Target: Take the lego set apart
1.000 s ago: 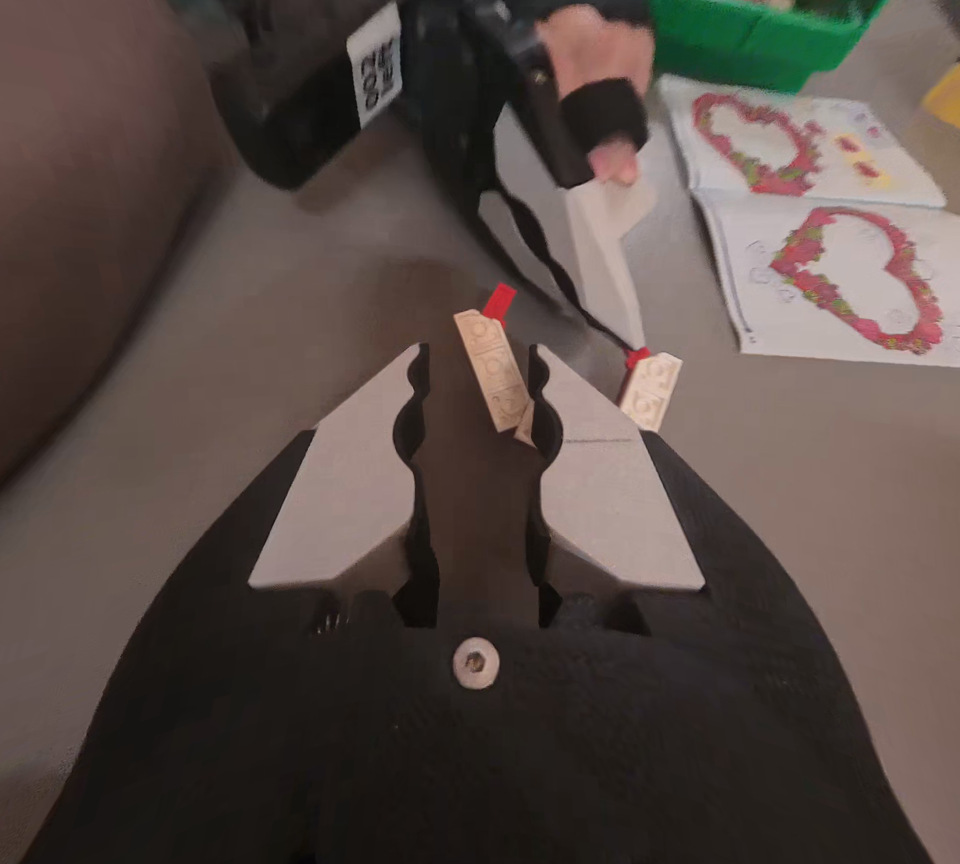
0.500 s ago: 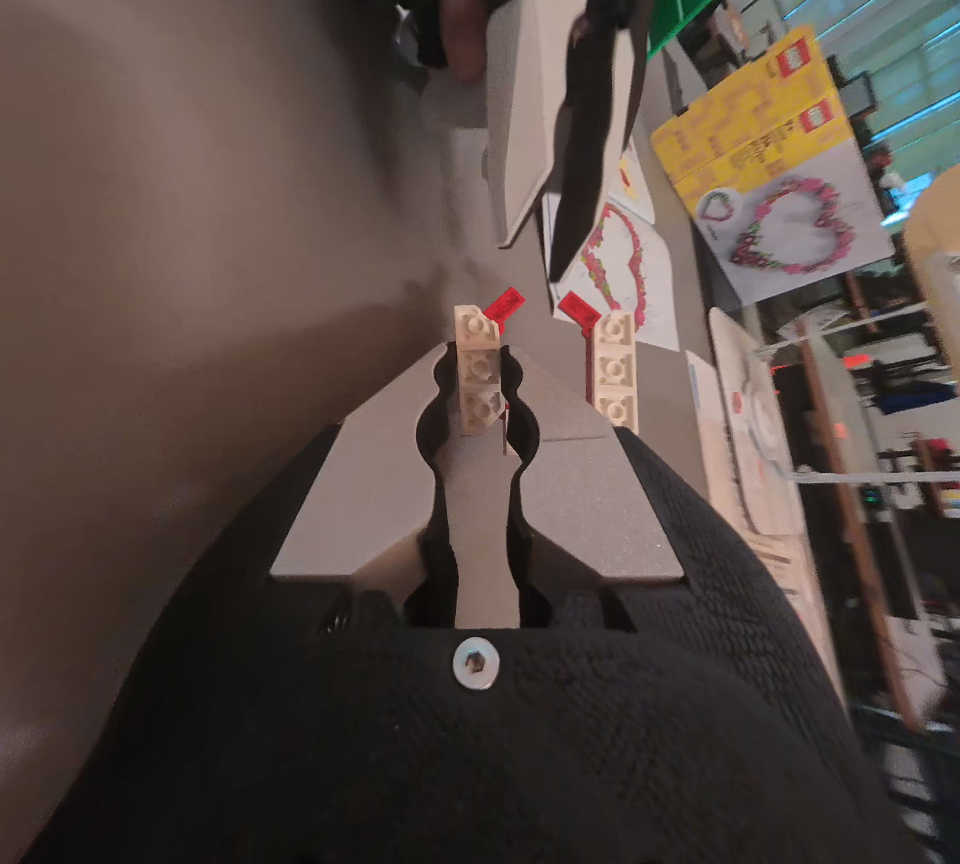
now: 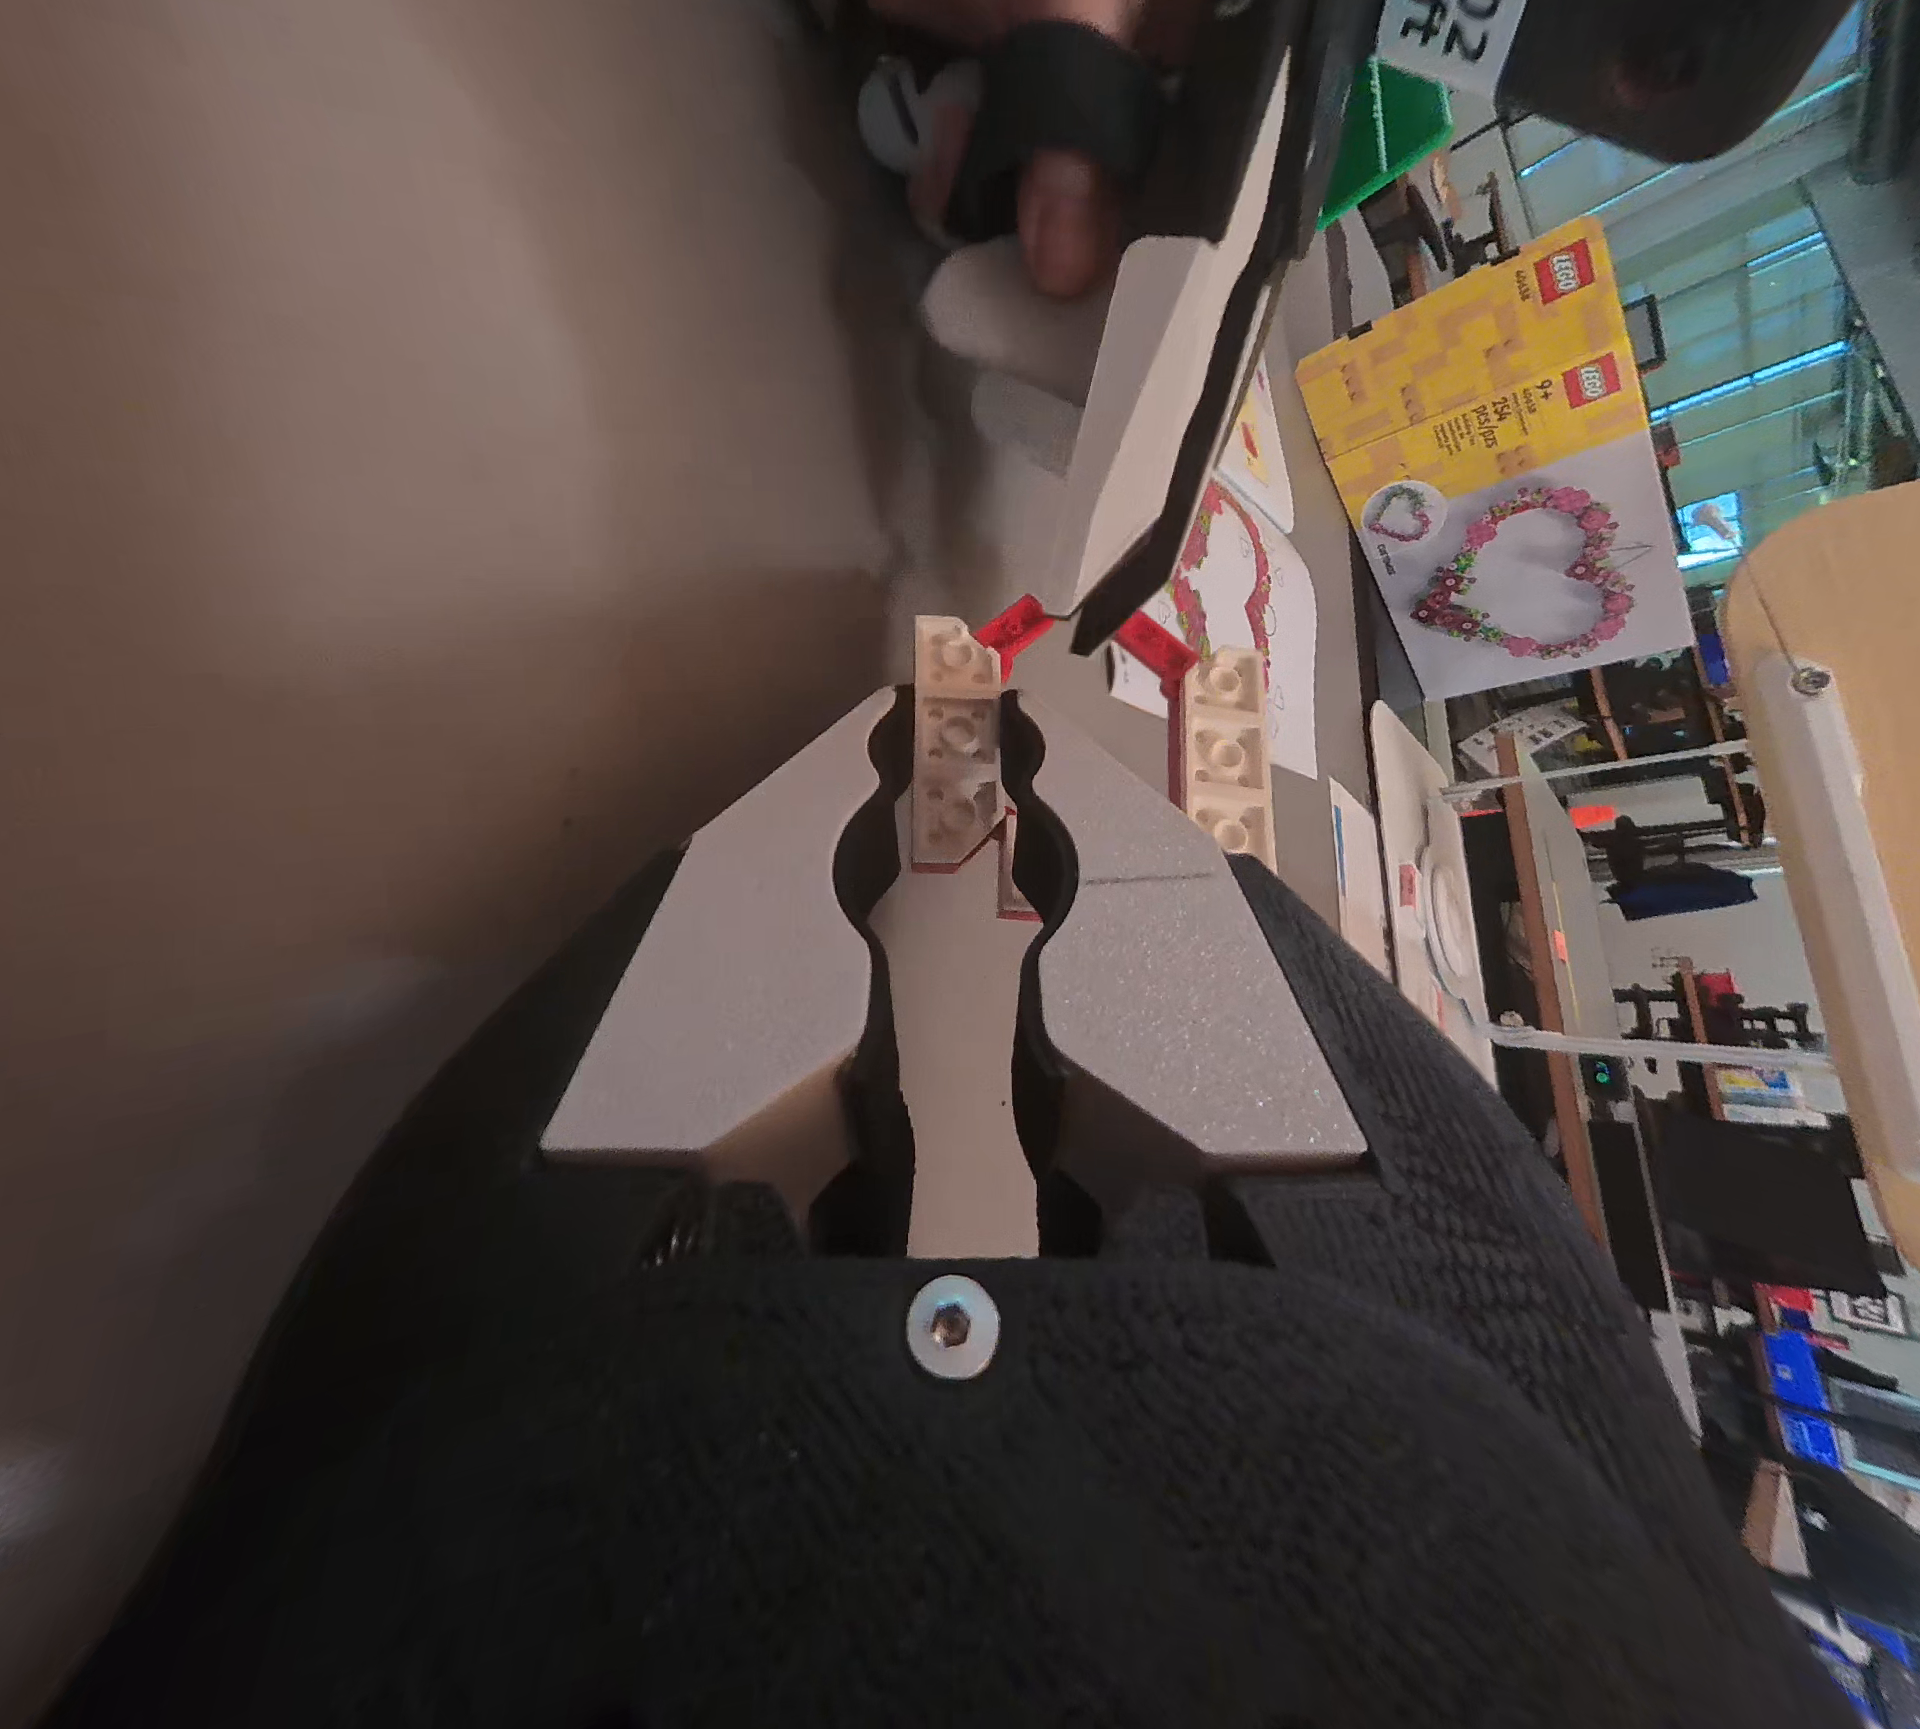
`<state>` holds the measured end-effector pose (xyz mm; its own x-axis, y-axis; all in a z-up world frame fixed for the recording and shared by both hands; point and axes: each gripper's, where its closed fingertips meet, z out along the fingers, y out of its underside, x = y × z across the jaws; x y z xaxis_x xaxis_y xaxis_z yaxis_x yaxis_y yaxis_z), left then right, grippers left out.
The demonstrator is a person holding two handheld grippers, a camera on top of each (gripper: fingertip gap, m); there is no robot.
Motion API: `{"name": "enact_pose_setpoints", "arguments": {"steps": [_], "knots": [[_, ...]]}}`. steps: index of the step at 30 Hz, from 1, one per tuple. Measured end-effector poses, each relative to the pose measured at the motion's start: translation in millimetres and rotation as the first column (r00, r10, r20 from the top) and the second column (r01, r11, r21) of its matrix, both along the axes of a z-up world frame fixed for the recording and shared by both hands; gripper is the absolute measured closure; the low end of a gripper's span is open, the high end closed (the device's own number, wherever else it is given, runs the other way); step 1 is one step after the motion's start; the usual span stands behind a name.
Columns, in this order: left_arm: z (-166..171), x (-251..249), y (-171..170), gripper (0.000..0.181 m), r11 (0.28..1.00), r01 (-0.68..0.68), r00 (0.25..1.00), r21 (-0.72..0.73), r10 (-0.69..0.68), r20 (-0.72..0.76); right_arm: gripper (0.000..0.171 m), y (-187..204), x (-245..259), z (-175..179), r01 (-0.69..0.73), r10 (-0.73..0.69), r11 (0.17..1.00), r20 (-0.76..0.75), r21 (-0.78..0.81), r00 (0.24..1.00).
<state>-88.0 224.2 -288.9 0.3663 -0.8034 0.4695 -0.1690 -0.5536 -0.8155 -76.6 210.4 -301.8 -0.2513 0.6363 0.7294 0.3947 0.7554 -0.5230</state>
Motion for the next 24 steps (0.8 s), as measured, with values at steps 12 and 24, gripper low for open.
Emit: {"name": "enact_pose_setpoints", "arguments": {"steps": [12,24], "knots": [[3,3,-2,0.178,0.991,0.001,0.996,-0.134,0.011,0.089,0.153,10,-8,7,0.112,-0.111,0.993,-0.035,0.048,0.993],[0,-4,10,0.178,0.982,-0.092,0.99,-0.166,0.107,0.088,0.157,19,-18,6,0.285,-0.283,0.943,-0.038,0.17,0.958]]}}
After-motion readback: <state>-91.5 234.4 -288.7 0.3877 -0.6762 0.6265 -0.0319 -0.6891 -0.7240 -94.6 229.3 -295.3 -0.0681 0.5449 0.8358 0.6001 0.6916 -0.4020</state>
